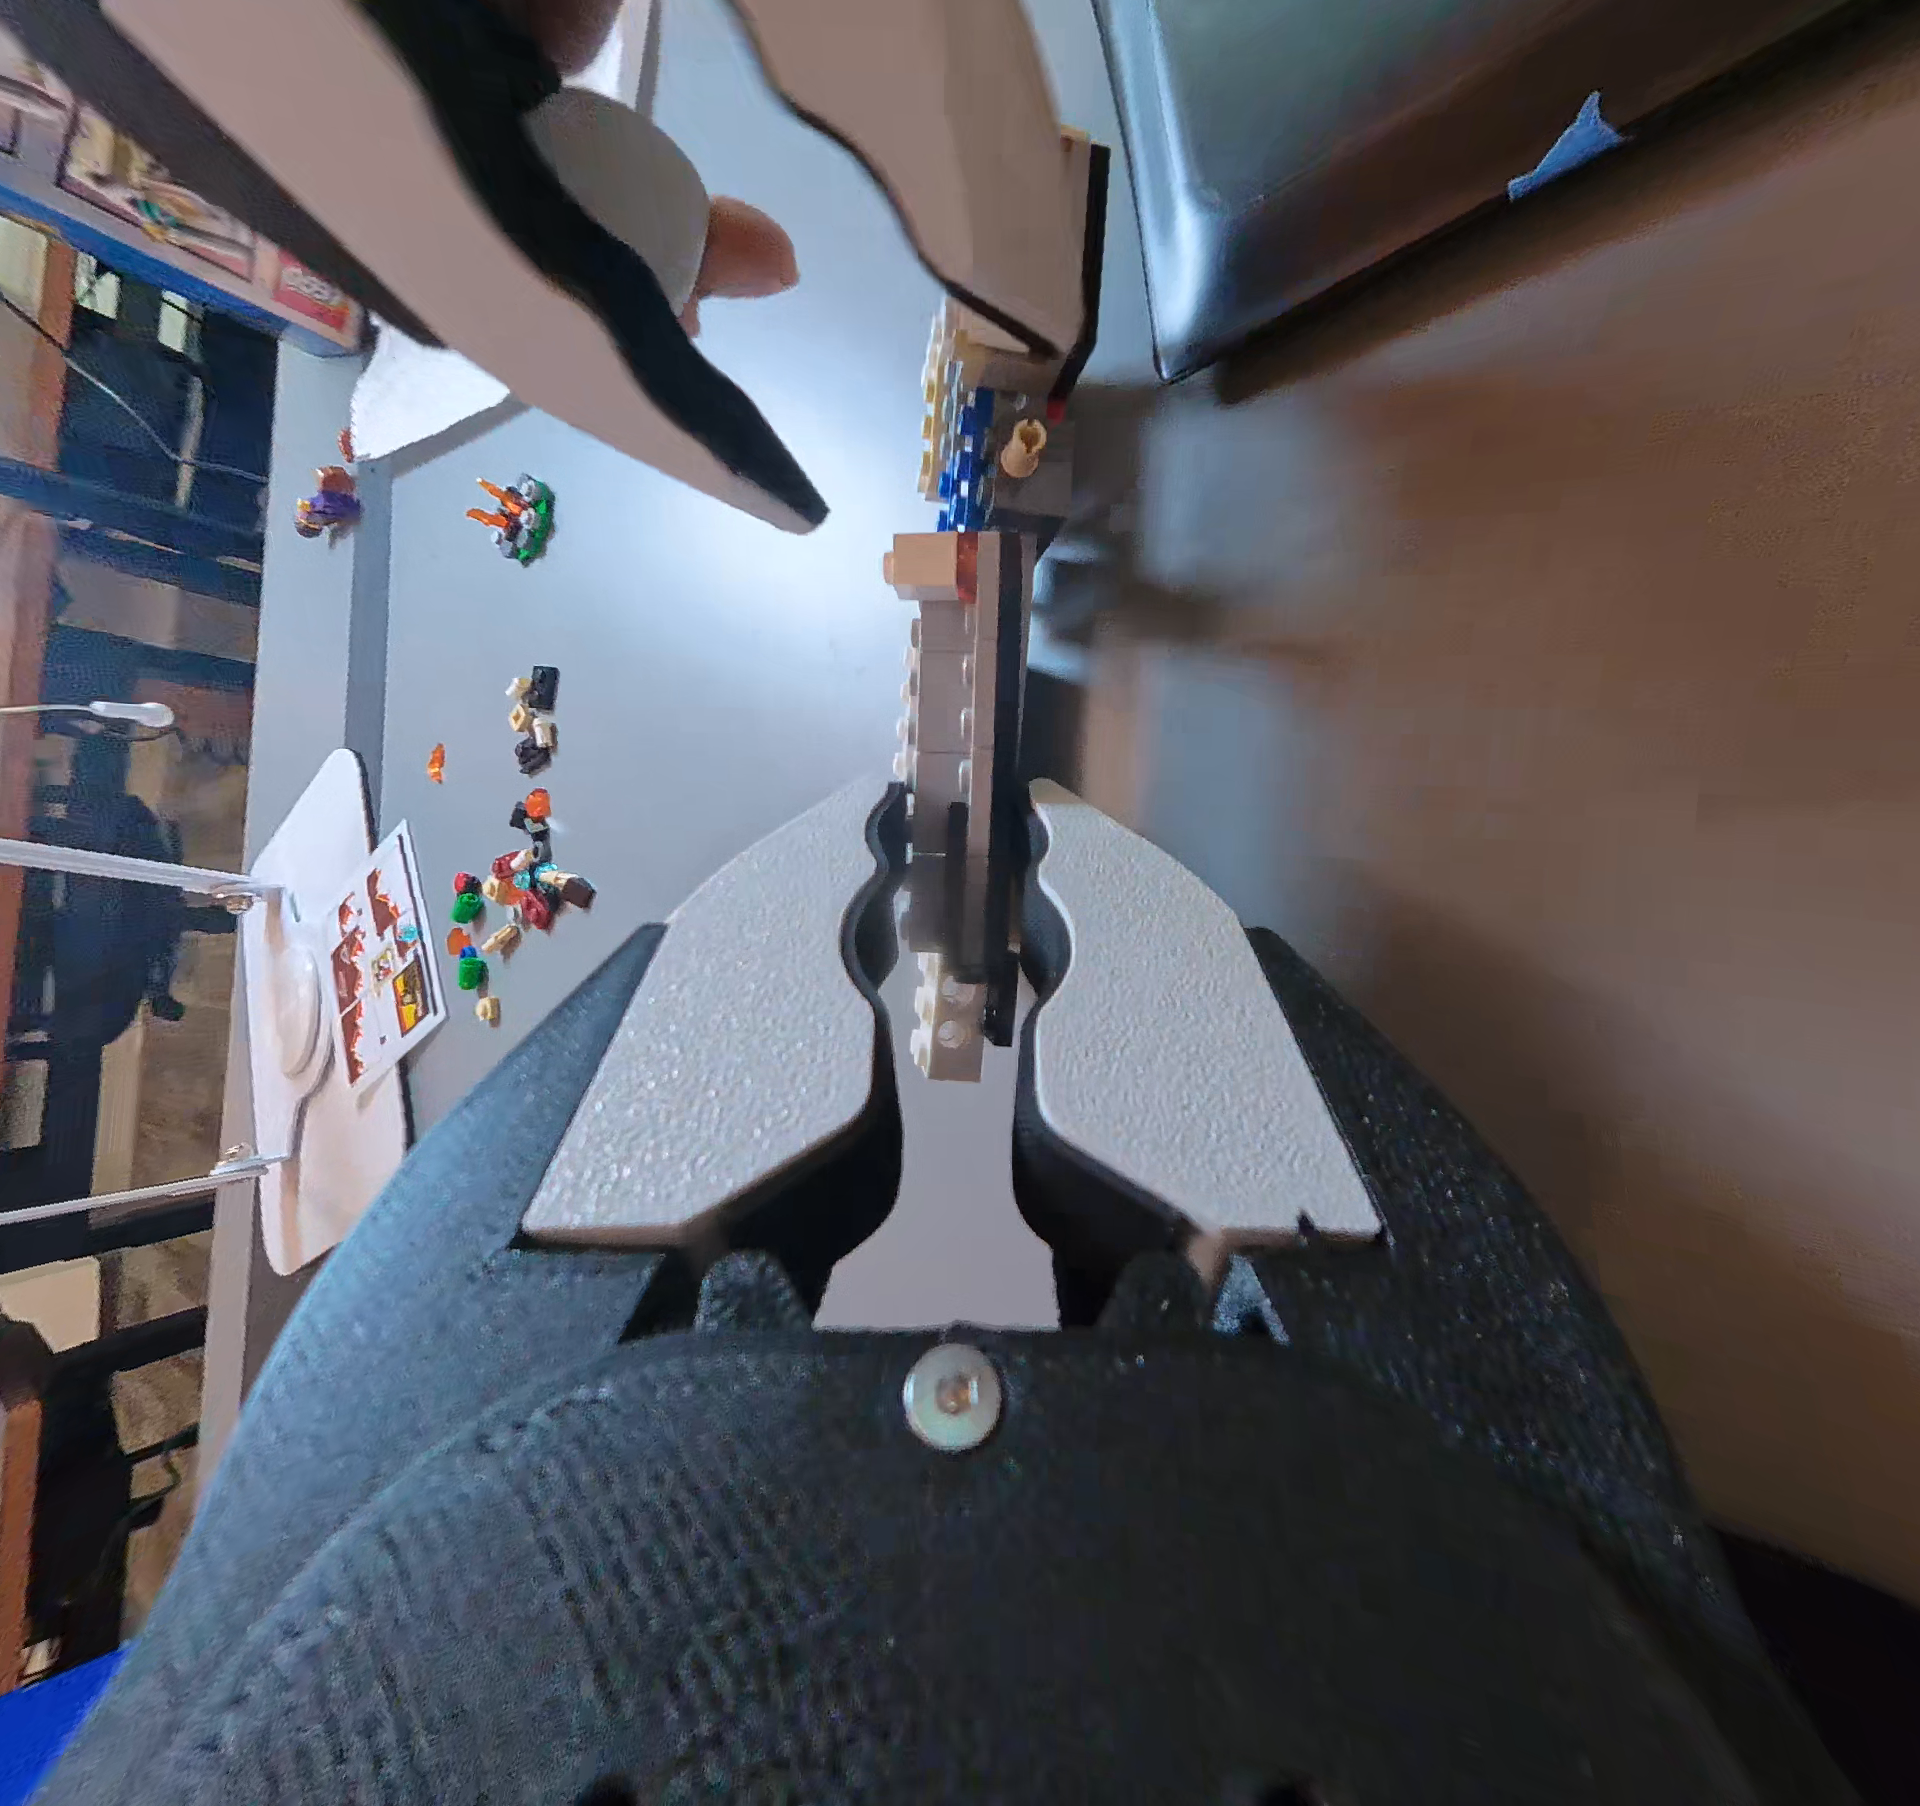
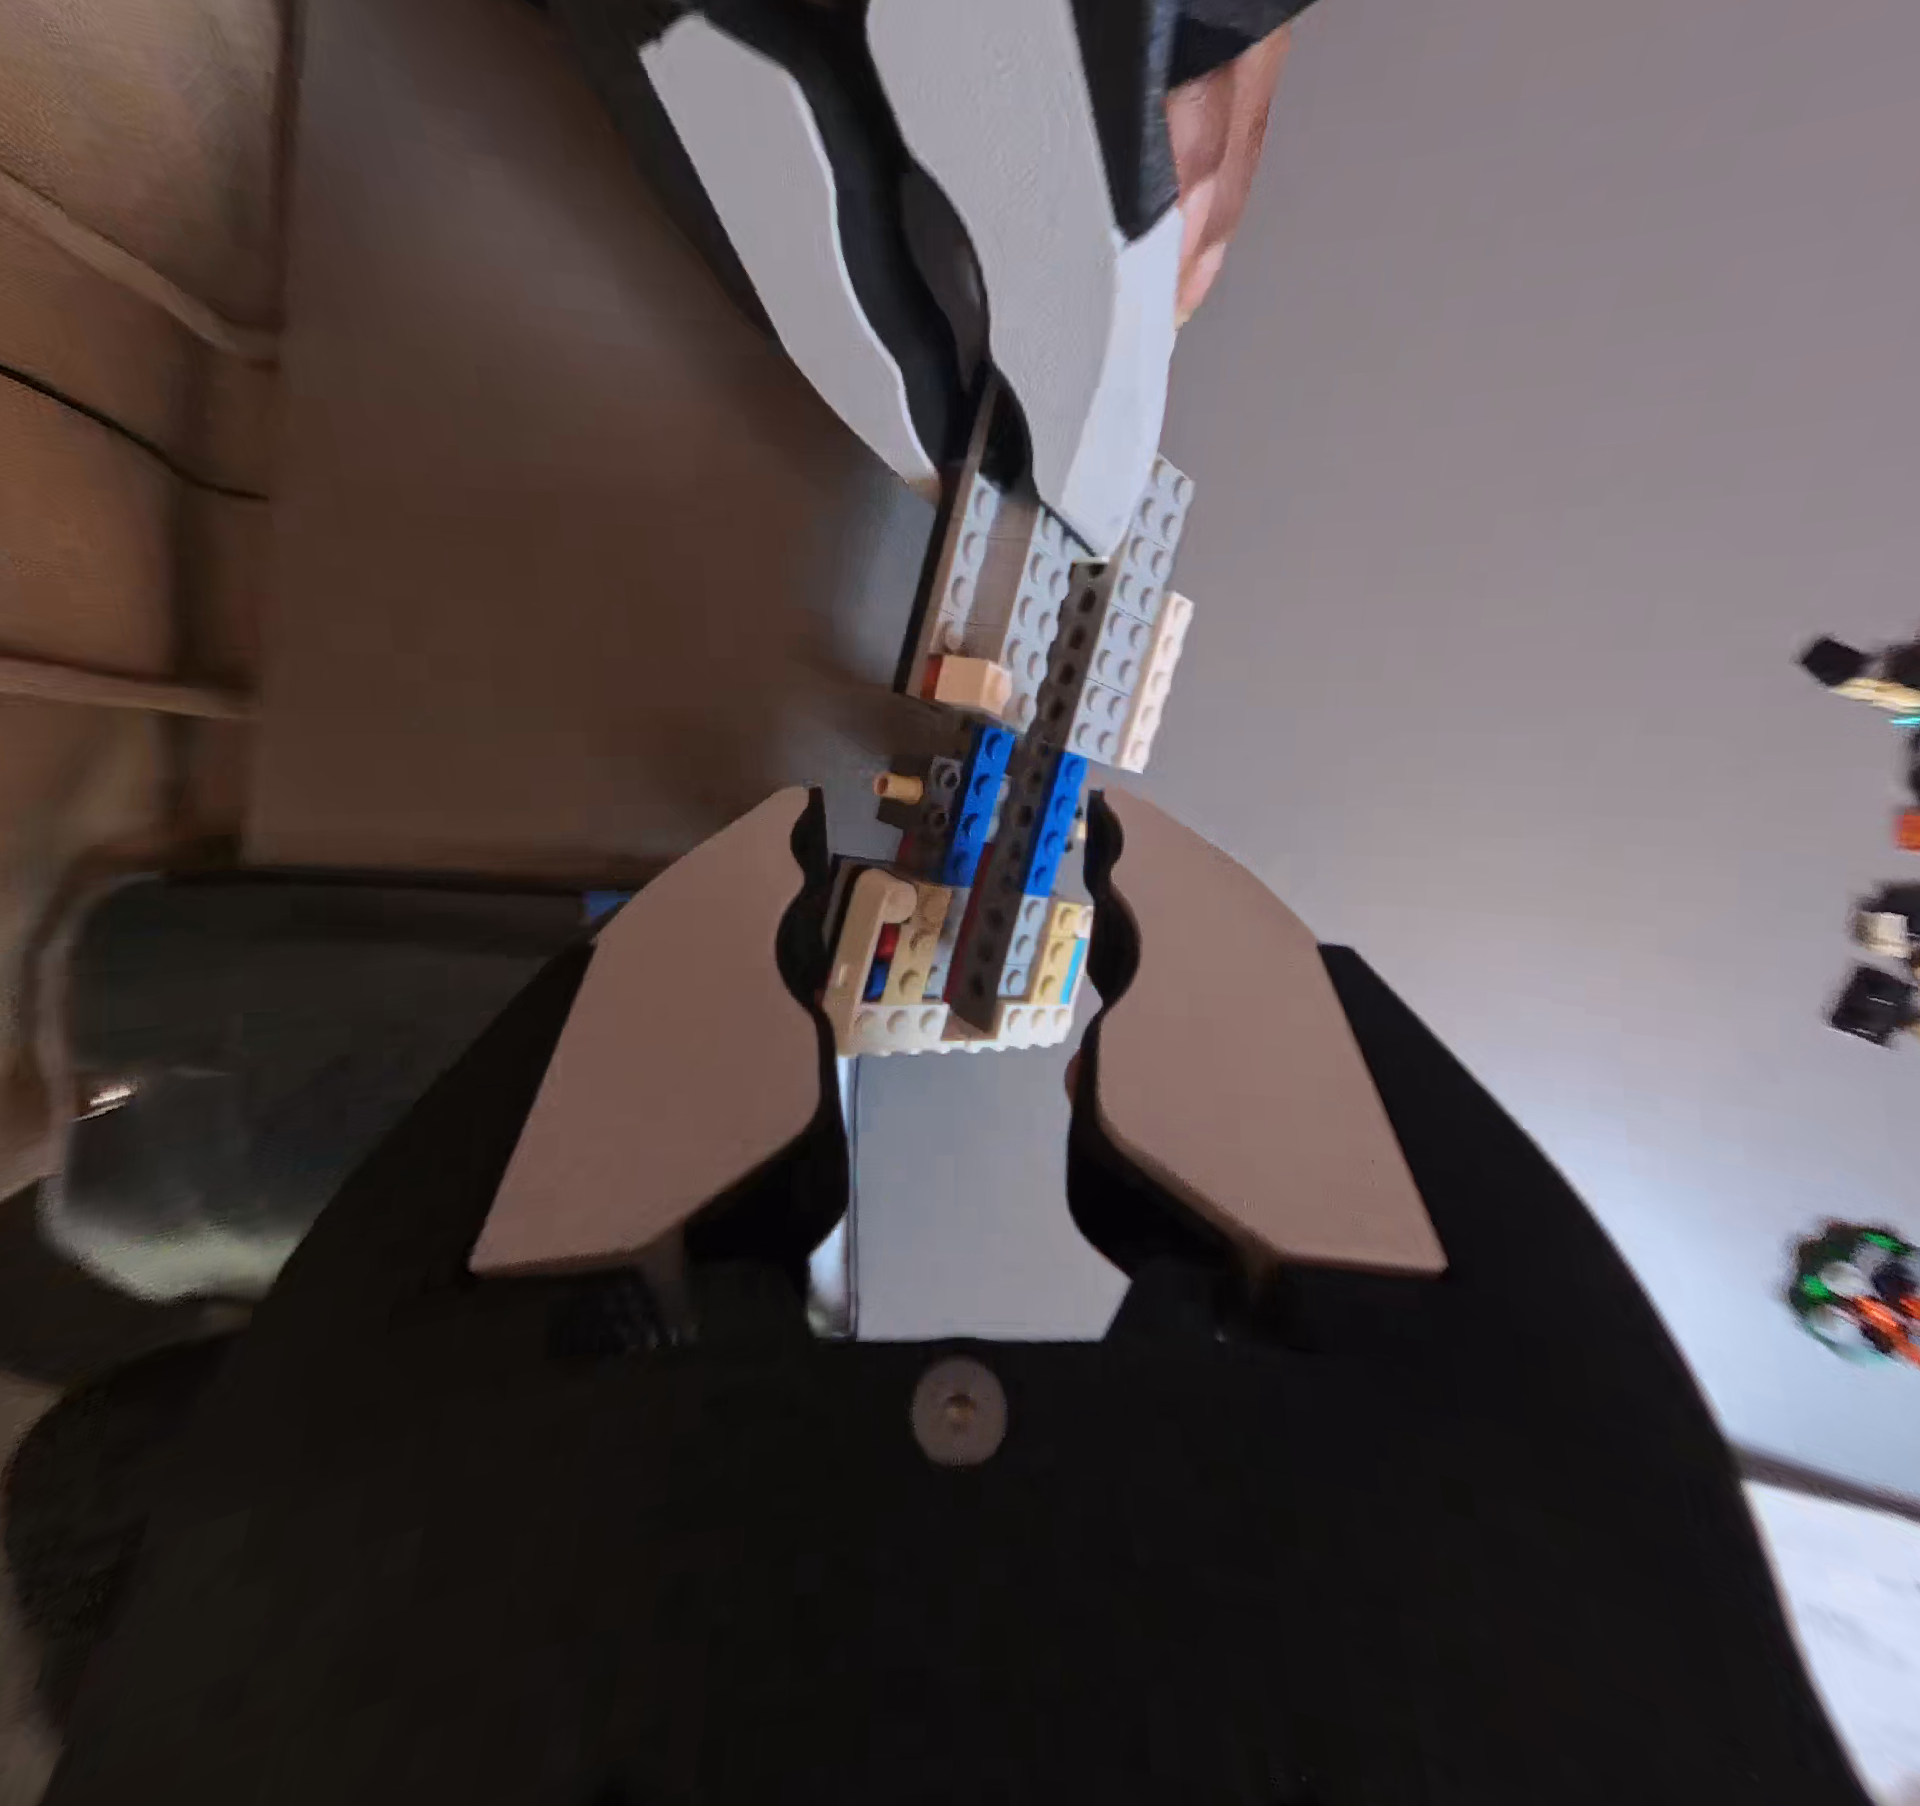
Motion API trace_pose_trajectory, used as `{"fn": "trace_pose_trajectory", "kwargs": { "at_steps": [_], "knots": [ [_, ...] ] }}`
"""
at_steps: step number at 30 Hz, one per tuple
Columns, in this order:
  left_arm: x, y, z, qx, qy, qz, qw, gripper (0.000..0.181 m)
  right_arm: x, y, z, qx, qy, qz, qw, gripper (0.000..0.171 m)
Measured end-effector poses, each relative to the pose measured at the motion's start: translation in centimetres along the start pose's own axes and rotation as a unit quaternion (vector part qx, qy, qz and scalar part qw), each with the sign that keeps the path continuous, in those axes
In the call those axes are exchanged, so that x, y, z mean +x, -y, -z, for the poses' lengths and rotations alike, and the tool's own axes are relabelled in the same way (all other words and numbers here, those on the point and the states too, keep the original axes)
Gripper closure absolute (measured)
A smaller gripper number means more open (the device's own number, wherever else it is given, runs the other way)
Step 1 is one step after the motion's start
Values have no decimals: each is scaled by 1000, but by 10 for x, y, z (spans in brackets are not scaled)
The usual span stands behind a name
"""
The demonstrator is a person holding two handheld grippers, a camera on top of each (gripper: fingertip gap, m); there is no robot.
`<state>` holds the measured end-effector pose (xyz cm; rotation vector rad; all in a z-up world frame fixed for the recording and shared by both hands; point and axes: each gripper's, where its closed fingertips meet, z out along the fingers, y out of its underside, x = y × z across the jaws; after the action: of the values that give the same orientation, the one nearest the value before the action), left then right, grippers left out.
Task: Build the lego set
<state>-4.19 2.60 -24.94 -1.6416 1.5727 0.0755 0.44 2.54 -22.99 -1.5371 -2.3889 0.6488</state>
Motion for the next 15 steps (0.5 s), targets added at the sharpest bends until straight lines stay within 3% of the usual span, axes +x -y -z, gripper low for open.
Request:
{"fn": "trace_pose_trajectory", "kwargs": {
  "at_steps": [5, 11, 15],
  "knots": [
    [0, 0, -2, 3, -43, 24, 999, 161, 8, -3, -21, -17, -178, 90, 980, 123],
    [-2, 1, -9, 7, -72, 36, 997, 161, 22, 5, -29, -58, -221, 120, 966, 142],
    [-6, -1, -7, 14, -64, 44, 997, 161, 28, 7, -28, -65, -243, 114, 961, 146]
  ]
}}
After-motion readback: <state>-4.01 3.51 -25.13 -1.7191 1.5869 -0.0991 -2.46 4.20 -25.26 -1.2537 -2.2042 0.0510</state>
